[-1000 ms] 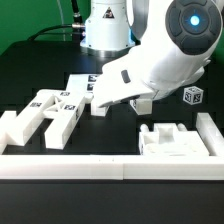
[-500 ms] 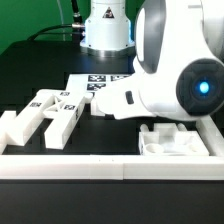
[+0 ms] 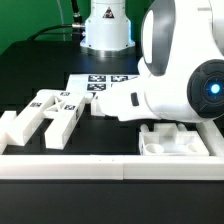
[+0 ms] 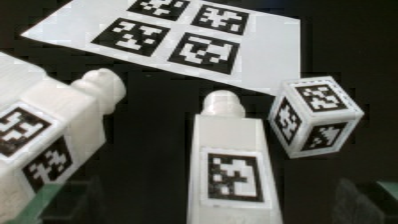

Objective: Assemble chair

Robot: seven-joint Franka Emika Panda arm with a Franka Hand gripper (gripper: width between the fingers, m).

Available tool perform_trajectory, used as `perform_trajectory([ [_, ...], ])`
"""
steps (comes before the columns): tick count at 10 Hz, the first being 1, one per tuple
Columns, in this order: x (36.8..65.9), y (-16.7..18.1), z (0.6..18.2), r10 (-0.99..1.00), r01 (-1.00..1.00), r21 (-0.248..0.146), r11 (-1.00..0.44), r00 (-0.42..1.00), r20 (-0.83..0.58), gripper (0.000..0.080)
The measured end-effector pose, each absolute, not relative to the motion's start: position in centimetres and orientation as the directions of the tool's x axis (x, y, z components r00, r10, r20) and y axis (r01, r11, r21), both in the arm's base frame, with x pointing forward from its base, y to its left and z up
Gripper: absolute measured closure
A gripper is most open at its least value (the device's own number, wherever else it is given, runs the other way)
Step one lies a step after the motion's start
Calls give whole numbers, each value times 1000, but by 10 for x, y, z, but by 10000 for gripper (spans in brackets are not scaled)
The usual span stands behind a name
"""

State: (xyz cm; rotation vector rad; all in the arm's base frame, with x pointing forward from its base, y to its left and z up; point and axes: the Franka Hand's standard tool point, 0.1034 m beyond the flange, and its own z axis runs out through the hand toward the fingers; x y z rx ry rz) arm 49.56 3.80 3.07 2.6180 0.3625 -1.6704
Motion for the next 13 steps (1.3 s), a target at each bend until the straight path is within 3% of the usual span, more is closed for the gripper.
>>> perform_trajectory([
  [3,492,41,21,139,188,-67,-980,401,-905,150],
  [8,492,44,6,147,196,-72,-978,404,-903,150],
  [10,492,44,6,149,196,-74,-978,404,-903,381],
  [11,492,44,6,150,197,-74,-978,404,-903,381],
  [12,492,44,7,149,196,-74,-978,403,-903,511],
  [13,492,44,7,150,196,-74,-978,403,-903,510],
])
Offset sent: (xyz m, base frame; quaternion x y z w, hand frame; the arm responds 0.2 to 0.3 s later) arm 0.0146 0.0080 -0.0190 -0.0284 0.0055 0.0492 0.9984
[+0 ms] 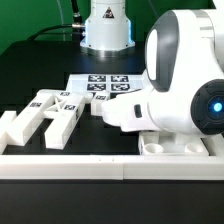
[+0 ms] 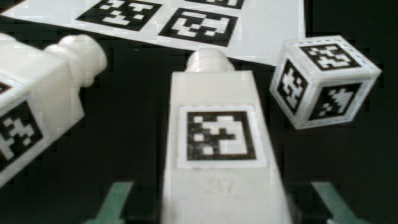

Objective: Assemble chair

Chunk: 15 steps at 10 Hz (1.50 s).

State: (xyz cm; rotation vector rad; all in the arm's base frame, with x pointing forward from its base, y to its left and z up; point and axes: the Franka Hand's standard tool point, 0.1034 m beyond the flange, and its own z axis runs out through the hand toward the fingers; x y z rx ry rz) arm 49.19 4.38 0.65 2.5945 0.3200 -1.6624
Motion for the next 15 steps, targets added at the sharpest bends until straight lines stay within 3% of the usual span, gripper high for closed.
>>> perform_trajectory([
  [3,493,42,9,160,197,-85,-977,404,-901,510],
  [7,503,36,43,179,193,-103,-976,432,-884,509],
  [10,508,36,39,183,198,-101,-975,459,-869,508],
  [12,526,37,37,200,213,-95,-973,554,-808,508],
  [14,545,31,71,226,226,-107,-968,607,-762,508],
  [15,557,30,79,230,232,-99,-968,655,-720,508],
])
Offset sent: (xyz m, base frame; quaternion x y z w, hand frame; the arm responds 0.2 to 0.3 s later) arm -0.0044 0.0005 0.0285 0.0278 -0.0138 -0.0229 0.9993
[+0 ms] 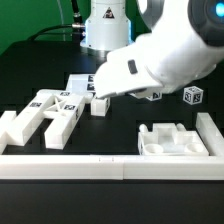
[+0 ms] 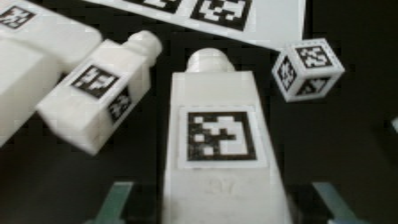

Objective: Assemble chair

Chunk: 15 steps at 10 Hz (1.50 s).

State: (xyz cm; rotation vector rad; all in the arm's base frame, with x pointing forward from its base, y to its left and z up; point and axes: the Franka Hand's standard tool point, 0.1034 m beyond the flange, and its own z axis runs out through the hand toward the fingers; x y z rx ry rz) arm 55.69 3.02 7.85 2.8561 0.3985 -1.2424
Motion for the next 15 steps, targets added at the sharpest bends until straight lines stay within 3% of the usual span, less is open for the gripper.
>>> perform_trajectory([
  [4,575,30,74,251,252,-67,-965,831,-496,508],
  [8,599,28,91,267,269,-34,-962,914,-306,508],
  [11,604,25,89,268,270,-4,-963,954,-131,508],
  [15,616,47,117,243,246,5,-969,961,-135,508],
])
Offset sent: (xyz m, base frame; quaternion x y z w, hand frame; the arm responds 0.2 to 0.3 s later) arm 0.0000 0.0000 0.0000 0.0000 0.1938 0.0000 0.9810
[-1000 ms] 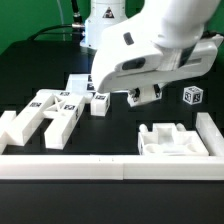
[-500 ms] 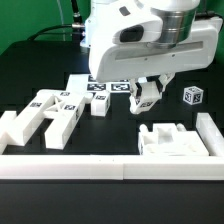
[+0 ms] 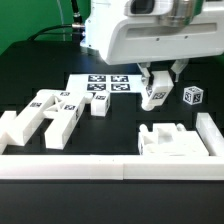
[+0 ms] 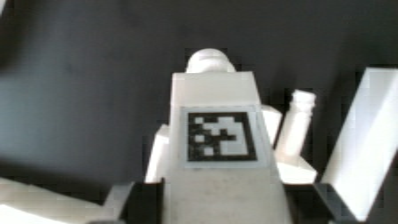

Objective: Assemble chair

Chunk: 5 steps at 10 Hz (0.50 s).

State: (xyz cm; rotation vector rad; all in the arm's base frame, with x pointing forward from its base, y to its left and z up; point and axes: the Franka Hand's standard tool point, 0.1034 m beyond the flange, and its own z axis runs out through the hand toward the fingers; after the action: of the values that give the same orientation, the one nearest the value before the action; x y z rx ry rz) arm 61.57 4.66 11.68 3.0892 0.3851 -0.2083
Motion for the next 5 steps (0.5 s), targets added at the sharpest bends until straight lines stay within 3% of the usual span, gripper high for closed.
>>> perform_trajectory([
  [5,616,53,118,218,221,6,-975,967,-129,508],
])
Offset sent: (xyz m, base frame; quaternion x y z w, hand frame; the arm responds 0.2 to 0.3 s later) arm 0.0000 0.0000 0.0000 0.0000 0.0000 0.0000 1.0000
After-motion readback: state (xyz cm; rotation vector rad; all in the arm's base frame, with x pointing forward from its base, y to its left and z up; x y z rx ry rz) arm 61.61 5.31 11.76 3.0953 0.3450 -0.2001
